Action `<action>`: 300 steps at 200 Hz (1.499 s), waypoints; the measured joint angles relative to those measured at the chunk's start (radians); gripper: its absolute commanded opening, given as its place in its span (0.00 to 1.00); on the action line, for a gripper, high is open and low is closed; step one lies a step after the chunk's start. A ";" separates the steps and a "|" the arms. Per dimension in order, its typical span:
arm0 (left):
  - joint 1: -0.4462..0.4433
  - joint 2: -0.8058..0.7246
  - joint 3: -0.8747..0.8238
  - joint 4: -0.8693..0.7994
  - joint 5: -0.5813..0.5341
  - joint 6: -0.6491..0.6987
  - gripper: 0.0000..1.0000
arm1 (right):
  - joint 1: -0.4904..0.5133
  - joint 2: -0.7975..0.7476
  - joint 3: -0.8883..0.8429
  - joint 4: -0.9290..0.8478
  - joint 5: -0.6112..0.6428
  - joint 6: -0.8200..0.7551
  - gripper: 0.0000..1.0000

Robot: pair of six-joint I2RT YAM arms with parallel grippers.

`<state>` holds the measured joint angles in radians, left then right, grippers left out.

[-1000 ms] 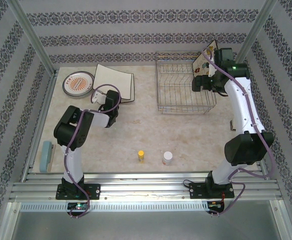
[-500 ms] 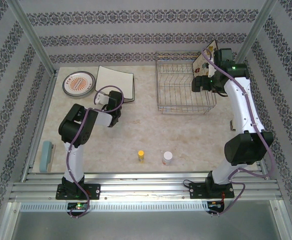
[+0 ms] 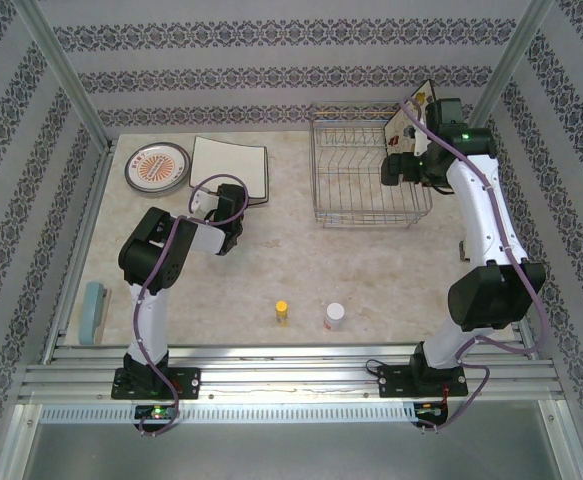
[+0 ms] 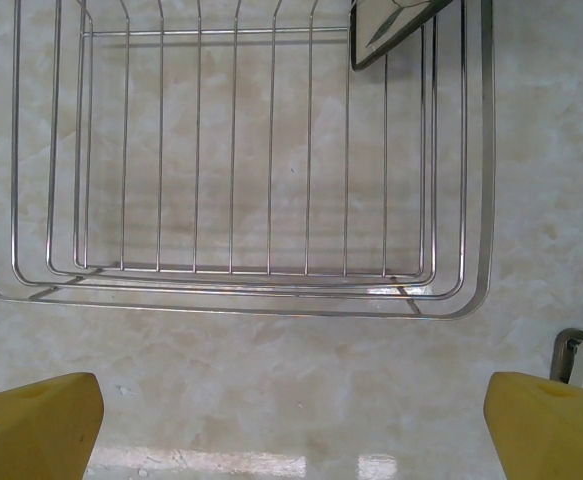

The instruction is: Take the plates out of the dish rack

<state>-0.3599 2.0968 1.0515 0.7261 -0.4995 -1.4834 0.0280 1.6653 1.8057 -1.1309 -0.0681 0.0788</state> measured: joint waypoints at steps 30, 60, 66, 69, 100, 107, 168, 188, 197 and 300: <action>0.000 0.000 0.000 -0.015 0.011 -0.023 0.14 | 0.000 0.000 -0.013 0.006 -0.001 0.000 0.98; 0.001 0.000 0.000 -0.029 0.040 -0.041 0.19 | 0.000 0.000 -0.028 0.013 -0.002 0.000 0.98; 0.002 0.000 0.000 -0.034 0.048 -0.043 0.20 | 0.000 0.000 -0.032 0.014 -0.002 0.000 0.98; 0.002 0.000 0.000 -0.036 0.053 -0.043 0.20 | 0.000 0.000 -0.035 0.016 -0.003 0.001 0.98; 0.008 -0.005 -0.005 -0.063 0.107 -0.040 0.23 | 0.000 -0.008 -0.071 0.032 -0.009 0.004 0.98; 0.009 -0.011 -0.007 -0.069 0.119 -0.039 0.24 | 0.000 -0.014 -0.080 0.036 -0.011 0.004 0.98; 0.015 -0.069 -0.012 -0.174 0.182 0.005 0.42 | 0.000 -0.045 -0.113 0.061 -0.027 0.019 0.98; 0.017 -0.085 -0.012 -0.217 0.192 0.021 0.44 | -0.003 -0.049 -0.113 0.068 -0.030 0.021 0.98; 0.021 -0.090 -0.011 -0.238 0.199 0.035 0.44 | -0.007 -0.051 -0.114 0.071 -0.031 0.023 0.98; 0.058 -0.097 0.038 -0.355 0.292 0.117 0.66 | -0.010 -0.060 -0.133 0.095 -0.039 0.030 0.98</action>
<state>-0.3023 1.9999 1.0897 0.3710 -0.2077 -1.3666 0.0185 1.6051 1.6730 -1.0363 -0.1070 0.1089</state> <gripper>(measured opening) 0.573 0.979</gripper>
